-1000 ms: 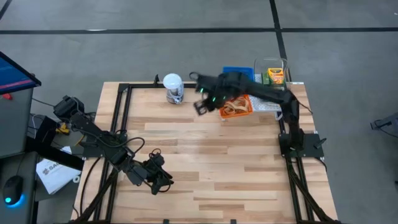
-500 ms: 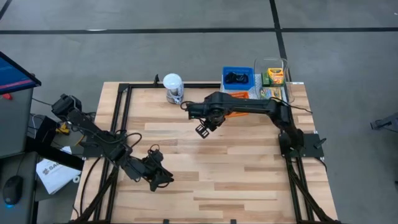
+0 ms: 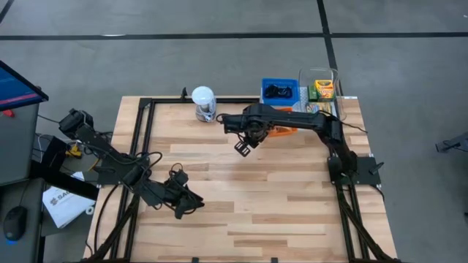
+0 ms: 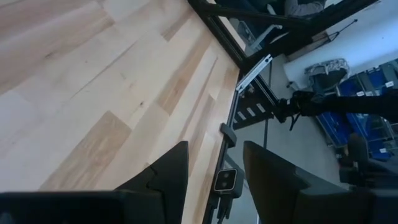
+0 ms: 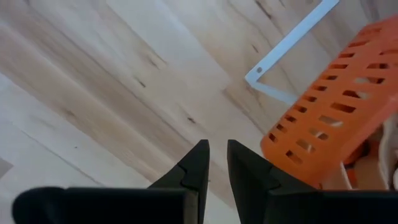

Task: Pick & Place Office Desk Supplies
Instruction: Put the orange basket on the shelf, then return to Home Position

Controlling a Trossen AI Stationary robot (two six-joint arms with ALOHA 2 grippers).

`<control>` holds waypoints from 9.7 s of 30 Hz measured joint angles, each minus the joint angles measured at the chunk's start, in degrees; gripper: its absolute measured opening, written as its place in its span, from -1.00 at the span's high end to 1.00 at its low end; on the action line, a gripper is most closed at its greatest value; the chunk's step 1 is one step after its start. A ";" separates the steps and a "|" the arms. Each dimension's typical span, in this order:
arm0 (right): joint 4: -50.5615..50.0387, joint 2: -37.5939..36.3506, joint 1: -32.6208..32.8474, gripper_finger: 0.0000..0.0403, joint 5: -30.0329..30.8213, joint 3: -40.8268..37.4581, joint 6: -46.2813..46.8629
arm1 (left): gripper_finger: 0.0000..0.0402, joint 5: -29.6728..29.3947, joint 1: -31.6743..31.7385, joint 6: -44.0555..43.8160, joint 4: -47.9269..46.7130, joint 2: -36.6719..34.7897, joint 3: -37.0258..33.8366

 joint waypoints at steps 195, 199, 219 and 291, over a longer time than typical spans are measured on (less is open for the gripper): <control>110.60 -90.56 21.59 0.94 -6.49 -101.49 -35.90 | 0.96 21.68 35.71 45.04 -2.37 -49.16 -36.55; 109.53 -97.52 19.71 0.94 -6.46 -106.27 -37.40 | 0.97 21.68 35.71 45.04 -2.19 -49.20 -36.55; 86.85 -120.65 14.48 0.94 -8.00 -114.00 -37.50 | 0.95 21.68 35.71 45.04 -2.09 -49.20 -36.55; 76.30 -120.65 12.11 0.94 -7.82 -115.10 -12.99 | 0.94 21.70 35.72 45.04 -0.93 -49.24 -36.53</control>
